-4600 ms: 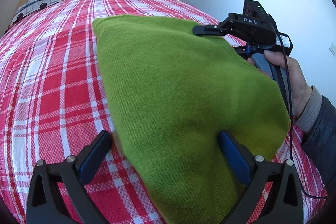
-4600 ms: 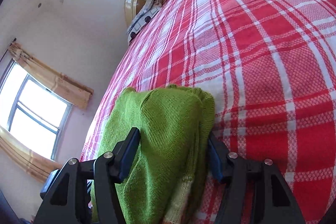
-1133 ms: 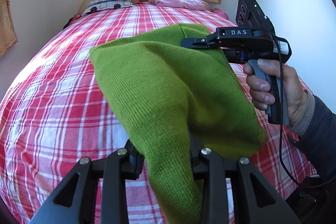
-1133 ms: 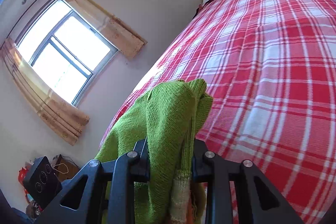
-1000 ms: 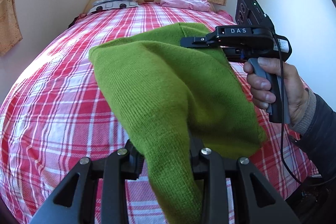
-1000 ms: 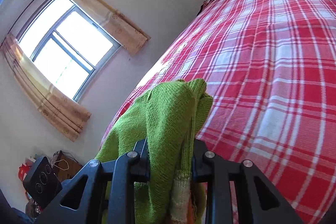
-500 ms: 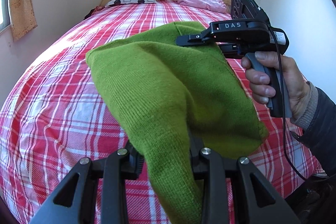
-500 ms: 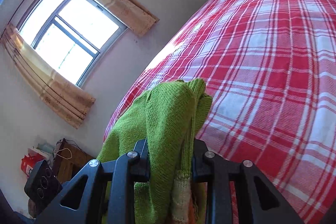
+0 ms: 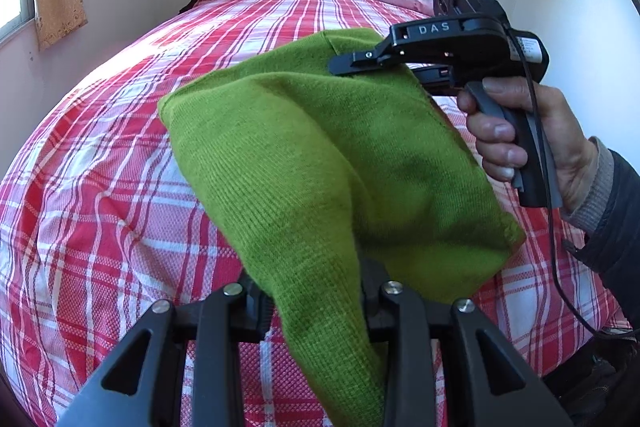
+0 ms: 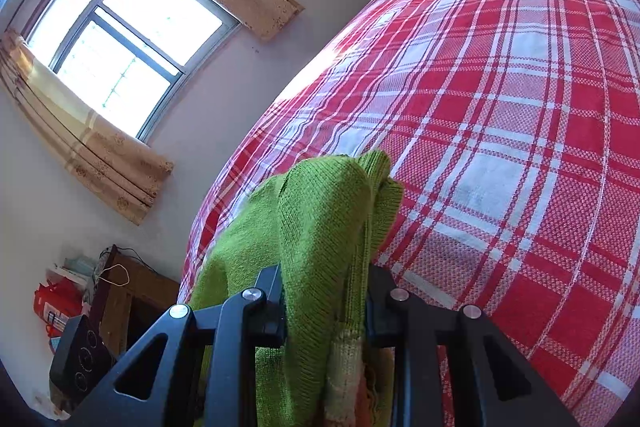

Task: Fold small clothes
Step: 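Lift the held sweater with both tools and fold it over onto itself, then lower the folded sweater onto the bedspread and open both tools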

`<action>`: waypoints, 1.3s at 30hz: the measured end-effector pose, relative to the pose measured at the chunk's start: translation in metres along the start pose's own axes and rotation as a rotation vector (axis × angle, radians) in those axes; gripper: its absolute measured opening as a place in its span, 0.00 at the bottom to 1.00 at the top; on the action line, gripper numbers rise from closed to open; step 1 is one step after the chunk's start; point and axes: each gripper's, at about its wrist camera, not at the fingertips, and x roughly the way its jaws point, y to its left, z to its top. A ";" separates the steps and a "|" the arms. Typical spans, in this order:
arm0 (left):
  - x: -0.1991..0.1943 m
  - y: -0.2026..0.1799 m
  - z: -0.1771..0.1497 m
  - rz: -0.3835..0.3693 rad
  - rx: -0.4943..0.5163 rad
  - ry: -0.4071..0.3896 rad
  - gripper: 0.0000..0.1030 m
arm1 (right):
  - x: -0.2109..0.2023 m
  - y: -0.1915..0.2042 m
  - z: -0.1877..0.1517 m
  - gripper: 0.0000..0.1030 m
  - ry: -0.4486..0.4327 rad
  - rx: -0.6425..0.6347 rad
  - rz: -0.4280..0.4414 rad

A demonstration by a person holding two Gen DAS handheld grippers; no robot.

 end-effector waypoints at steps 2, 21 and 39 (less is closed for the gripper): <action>0.001 0.001 -0.001 -0.004 -0.003 -0.002 0.33 | 0.002 -0.003 0.000 0.27 0.002 -0.003 -0.019; 0.012 -0.009 -0.012 0.115 0.073 -0.012 0.70 | 0.014 -0.041 -0.012 0.31 0.014 0.076 -0.068; -0.034 0.005 0.008 0.266 0.105 -0.132 0.93 | -0.078 0.005 -0.043 0.44 -0.170 -0.017 -0.118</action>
